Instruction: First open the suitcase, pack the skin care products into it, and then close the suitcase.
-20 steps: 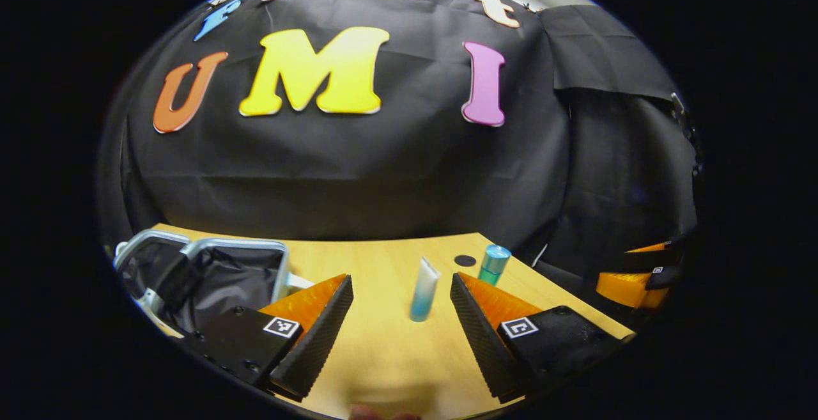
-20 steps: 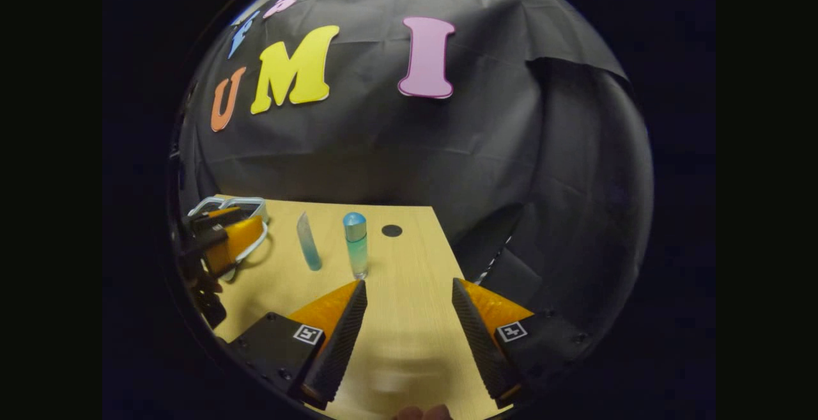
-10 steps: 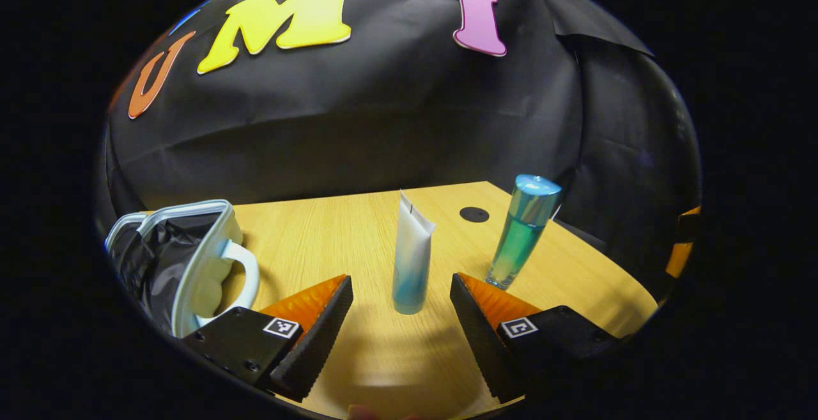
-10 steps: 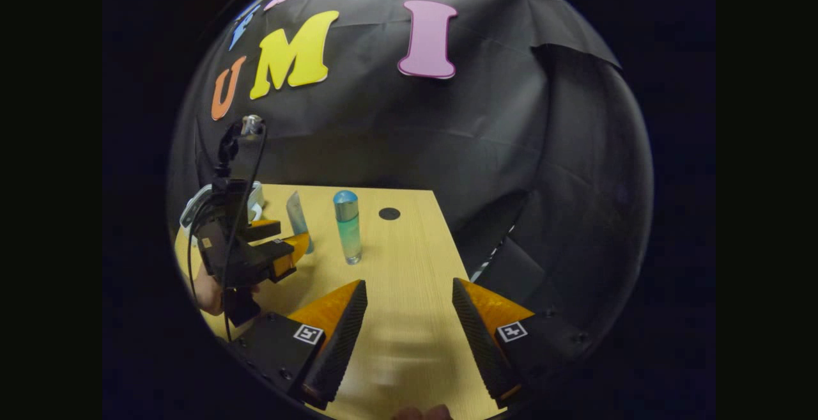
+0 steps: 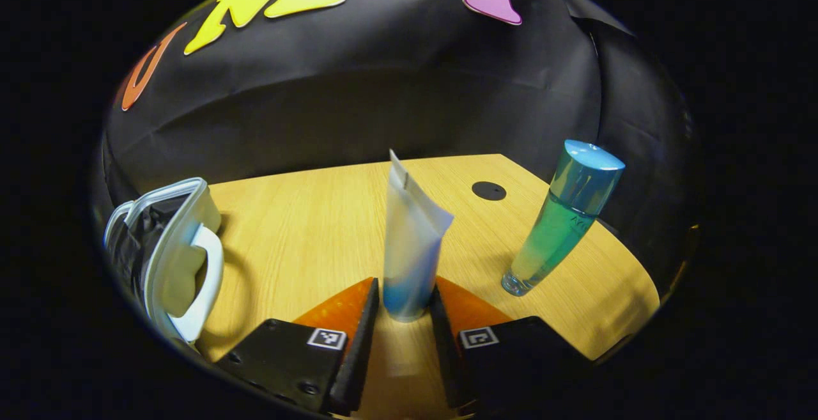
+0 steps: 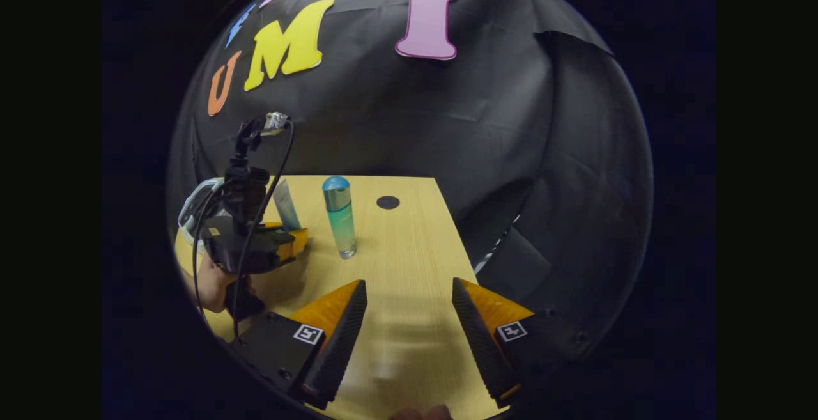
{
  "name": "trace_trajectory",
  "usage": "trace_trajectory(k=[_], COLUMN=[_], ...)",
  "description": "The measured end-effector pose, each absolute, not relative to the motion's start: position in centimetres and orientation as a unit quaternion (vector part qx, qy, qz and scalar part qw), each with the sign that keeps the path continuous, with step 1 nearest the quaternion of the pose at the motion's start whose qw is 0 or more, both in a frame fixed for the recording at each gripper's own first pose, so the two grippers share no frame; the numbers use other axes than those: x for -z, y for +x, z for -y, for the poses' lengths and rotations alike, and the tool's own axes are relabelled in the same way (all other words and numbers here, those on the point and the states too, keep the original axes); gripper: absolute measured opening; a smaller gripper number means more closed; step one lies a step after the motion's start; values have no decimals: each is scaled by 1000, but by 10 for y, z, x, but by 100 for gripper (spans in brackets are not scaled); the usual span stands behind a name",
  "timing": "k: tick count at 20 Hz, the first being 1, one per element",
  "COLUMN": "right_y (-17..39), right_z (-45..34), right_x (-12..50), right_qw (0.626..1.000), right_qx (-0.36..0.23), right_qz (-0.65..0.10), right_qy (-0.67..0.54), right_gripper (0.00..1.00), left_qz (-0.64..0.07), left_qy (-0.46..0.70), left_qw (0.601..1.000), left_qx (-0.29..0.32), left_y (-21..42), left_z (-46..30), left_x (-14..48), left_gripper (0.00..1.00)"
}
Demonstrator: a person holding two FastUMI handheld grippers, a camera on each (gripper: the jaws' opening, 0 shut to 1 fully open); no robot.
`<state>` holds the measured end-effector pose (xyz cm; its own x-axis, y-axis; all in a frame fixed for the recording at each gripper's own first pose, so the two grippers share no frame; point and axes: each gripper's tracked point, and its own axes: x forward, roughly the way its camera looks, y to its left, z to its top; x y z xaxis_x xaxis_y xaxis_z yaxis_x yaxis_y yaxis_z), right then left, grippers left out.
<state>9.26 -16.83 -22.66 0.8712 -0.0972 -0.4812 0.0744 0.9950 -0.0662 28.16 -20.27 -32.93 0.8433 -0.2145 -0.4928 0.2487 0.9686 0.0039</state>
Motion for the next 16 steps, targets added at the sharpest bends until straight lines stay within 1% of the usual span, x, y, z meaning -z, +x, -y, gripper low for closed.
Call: trace_trajectory(k=[1,2,3,7,8,10,11,12,16], right_y=[99,107,114,148,156,169,175,183,213], right_z=[163,158,151,112,101,87,84,80,69], right_x=[231,236,242,262,264,270,274,277,282], right_qw=[967,966,966,966,966,967,967,967,966], right_qx=[37,30,20,-11,-20,-30,-27,-25,-18], right_qz=[-251,-255,-257,-259,-257,-252,-253,-254,-256], right_qy=[-24,-24,-19,-13,-17,-12,-5,3,34], right_gripper=[79,80,79,80,79,80,80,80,80], left_qz=[-258,-262,-267,-278,-276,-271,-269,-265,-261], left_qy=[24,16,13,-14,-17,-16,-16,-17,-26], left_qw=[958,956,955,953,954,956,957,958,960], left_qx=[125,128,127,117,116,110,108,104,94], left_y=[277,274,269,235,227,209,201,194,171], left_z=[203,201,195,163,156,139,133,127,108], left_x=[330,328,325,295,286,265,255,246,225], left_gripper=[43,43,41,39,39,39,47,39,39])
